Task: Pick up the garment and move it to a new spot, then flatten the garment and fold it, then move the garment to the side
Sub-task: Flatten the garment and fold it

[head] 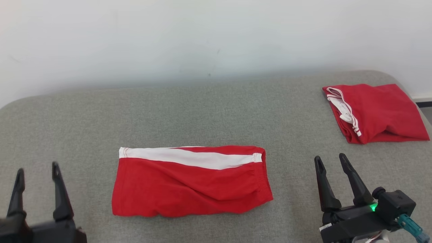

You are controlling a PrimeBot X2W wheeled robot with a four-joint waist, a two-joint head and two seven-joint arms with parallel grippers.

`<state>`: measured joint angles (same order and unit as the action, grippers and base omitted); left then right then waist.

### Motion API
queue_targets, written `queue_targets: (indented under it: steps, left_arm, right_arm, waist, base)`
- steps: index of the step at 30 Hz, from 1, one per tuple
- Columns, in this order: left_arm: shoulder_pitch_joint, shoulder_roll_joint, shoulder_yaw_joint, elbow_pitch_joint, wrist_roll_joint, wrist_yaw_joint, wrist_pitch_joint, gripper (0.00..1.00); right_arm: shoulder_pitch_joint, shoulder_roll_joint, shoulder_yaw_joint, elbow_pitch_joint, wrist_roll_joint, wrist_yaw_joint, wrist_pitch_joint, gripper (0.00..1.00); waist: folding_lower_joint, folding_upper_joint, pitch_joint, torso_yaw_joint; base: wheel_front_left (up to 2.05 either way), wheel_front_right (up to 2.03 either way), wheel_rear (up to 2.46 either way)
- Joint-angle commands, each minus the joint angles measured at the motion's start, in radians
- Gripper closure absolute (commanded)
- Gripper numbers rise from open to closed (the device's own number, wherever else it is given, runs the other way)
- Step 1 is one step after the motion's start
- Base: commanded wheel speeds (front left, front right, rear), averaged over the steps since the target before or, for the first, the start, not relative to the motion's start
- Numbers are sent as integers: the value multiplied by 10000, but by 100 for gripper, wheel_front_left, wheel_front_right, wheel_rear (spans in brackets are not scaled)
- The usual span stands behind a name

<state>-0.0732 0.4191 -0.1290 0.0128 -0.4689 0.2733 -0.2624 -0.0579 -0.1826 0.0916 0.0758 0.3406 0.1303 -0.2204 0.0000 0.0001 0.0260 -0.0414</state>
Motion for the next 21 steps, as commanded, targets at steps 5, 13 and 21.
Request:
queue_targets:
  steps: [5,13,21]
  left_arm:
    - [1016,-22,32,-226,1046,266,-26,0]
    - [1545,-185,-389,-258,1560,350,-28,0]
    - [1906,-237,-476,-344,1869,58,-30,0]
  right_arm:
    - [325,131,-214,38,-84,1,44,0]
    - [622,375,-497,129,-174,1,23,0]
    - [785,604,-682,235,-427,1,87,0]
  waist:
    - [0,-1,-205,145]
    - [0,-1,-288,308]
    - [0,-1,-341,501]
  base:
    - [0,0,0]
    - [0,0,0]
    - [0,0,0]
